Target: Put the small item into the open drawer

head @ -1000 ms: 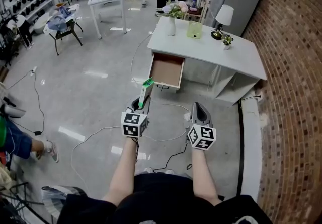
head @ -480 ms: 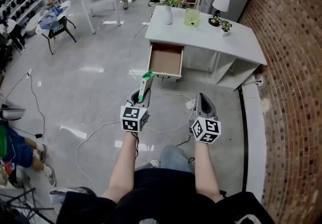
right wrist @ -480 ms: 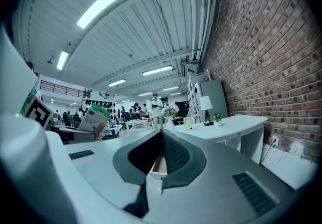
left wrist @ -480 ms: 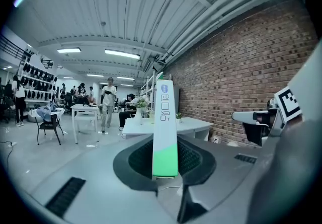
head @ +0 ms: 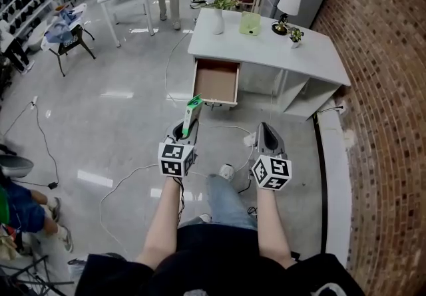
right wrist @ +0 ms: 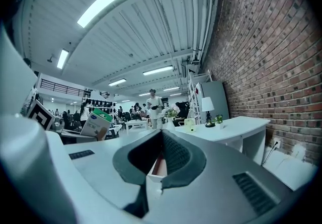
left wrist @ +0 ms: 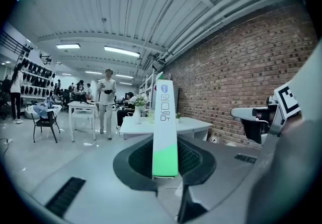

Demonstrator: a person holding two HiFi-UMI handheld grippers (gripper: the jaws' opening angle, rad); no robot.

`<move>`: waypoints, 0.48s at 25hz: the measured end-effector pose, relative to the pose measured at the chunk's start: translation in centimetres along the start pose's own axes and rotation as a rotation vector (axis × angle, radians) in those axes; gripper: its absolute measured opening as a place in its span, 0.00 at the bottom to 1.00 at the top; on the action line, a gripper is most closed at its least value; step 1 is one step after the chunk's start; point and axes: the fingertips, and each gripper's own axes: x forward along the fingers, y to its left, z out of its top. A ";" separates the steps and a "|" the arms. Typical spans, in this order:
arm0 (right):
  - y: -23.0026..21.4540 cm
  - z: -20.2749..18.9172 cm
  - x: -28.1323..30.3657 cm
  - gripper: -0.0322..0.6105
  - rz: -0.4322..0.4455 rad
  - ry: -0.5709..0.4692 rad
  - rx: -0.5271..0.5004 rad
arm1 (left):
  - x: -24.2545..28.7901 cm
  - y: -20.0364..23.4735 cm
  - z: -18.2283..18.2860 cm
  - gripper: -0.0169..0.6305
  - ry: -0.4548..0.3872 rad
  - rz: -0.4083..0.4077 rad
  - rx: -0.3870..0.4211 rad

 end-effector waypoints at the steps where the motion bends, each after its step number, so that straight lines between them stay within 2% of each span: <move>1: -0.1 -0.1 0.5 0.05 0.001 0.002 0.001 | 0.5 0.2 0.0 0.15 0.001 -0.001 0.003; 12: -2.9 -1.4 10.9 0.05 0.026 0.013 0.013 | 9.6 4.5 0.7 0.15 0.008 0.025 -0.005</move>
